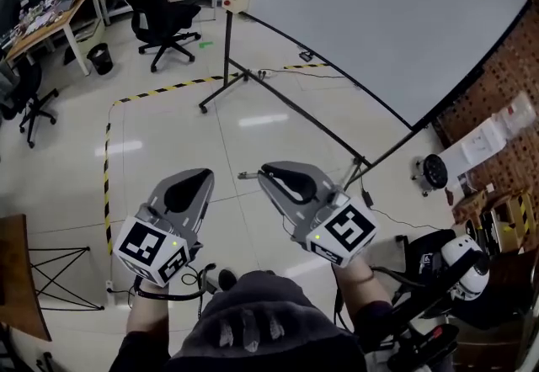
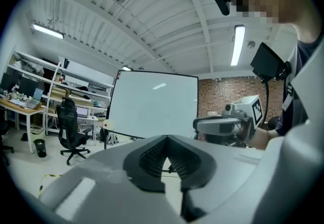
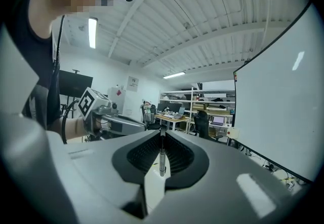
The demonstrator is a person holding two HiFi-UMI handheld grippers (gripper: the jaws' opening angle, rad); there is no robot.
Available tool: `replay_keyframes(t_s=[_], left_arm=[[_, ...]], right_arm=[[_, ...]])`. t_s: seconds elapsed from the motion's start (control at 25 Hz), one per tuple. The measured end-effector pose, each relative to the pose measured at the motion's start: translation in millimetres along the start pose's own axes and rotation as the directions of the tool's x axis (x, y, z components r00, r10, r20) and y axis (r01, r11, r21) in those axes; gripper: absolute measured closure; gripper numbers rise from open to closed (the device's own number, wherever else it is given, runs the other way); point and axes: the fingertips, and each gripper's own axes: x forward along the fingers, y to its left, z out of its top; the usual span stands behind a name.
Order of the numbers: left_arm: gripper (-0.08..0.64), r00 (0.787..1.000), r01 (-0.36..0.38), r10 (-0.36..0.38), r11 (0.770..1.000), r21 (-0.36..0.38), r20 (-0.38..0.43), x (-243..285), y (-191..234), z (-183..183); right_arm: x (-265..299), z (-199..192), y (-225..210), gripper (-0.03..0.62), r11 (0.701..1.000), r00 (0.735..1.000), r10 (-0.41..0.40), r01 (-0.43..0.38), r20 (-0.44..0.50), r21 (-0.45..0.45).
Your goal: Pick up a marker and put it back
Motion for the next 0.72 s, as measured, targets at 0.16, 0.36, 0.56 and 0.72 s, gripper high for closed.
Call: replay_keyframes(t_s=[0.16,0.36,0.56,0.72], left_arm=[[0.554,1.000,0.003,-0.003,1.000,0.023,0.006,2,-11,7],[0.554,1.000,0.002,-0.002,0.999,0.044,-0.001,21,-38,8],[0.554,1.000,-0.003,0.004,0.999,0.038,-0.028,36,-52,2],[0.555,0.999,-0.018,0.020,0.999,0.051,-0.039,40,-56,3]], right_arm=[[-13,1,-7,0.561,1.000,1.000,-0.021,0.021,0.019,0.006],[-41,-5,-28,0.561,0.999,0.999,-0.025,0.025,0.020,0.020],[-63,-8,-43,0.561,0.999,0.999,-0.034,0.032,0.040,0.039],[-69,-10,-47,0.561,0.998,0.998,-0.034,0.032,0.045,0.048]])
